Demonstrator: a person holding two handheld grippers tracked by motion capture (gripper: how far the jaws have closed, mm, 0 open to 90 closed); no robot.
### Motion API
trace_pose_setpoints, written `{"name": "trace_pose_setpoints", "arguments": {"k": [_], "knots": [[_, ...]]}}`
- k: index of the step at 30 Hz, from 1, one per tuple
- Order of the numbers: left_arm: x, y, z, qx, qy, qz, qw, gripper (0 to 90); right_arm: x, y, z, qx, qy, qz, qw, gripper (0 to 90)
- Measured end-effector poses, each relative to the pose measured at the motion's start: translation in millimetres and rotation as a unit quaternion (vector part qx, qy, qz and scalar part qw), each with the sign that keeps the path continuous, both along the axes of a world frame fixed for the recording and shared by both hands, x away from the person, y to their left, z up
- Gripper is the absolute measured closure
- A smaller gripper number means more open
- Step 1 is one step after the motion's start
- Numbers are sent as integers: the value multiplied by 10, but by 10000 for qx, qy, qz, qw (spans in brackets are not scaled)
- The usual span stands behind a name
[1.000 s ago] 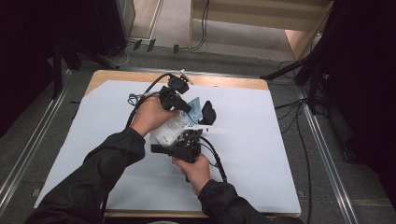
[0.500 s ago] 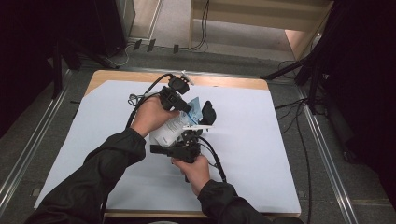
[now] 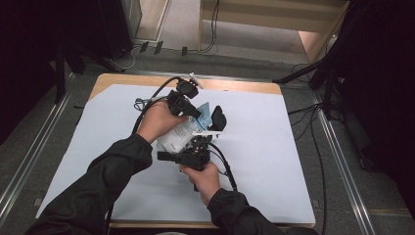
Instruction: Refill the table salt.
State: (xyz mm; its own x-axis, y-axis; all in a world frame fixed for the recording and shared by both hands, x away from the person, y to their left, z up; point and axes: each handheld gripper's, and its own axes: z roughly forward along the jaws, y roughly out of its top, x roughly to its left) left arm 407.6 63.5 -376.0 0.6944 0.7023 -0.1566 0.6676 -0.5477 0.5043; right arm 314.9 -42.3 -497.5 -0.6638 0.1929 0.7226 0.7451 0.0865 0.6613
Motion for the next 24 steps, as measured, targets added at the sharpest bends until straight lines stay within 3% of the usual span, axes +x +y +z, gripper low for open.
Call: {"name": "trace_pose_setpoints", "arguments": {"k": [5, 24], "knots": [[1, -8, 13, 28, 3, 2, 10000, 895, 4, -1, 6, 90, 99, 20, 9999, 666], [17, -33, 20, 98, 5, -12, 10000, 895, 11, -5, 12, 119, 137, 10, 9998, 668]]}}
